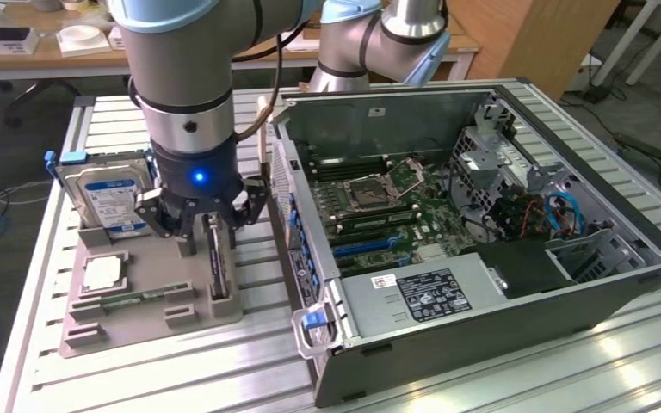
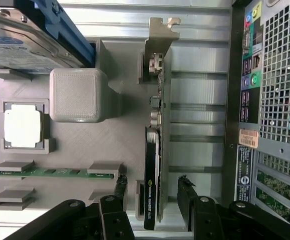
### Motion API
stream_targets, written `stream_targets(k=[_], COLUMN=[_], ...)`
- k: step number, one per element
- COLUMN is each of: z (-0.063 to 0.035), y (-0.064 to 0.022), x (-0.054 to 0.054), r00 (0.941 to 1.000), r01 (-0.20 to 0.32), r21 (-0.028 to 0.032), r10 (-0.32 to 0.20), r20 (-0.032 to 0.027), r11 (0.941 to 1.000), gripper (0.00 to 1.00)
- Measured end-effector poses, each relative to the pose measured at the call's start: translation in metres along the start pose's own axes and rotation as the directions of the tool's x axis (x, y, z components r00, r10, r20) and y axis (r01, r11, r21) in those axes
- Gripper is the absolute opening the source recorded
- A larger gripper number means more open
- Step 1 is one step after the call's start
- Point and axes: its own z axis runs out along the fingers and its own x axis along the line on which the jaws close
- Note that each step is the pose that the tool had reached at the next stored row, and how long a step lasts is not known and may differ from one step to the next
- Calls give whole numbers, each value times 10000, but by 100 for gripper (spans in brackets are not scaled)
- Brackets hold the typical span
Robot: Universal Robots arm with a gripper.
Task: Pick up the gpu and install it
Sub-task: 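Pick up the gpu and move the gpu toward the slot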
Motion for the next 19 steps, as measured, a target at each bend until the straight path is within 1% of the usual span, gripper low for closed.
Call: stream_targets(k=[16, 19], z=[142, 150], y=[-3, -3], x=[-2, -2], r00=[10000, 10000], r01=[0, 0], r21=[-1, 3], r10=[0, 0], r20=[-7, -10], r11=[10000, 10000], gripper=[53, 53])
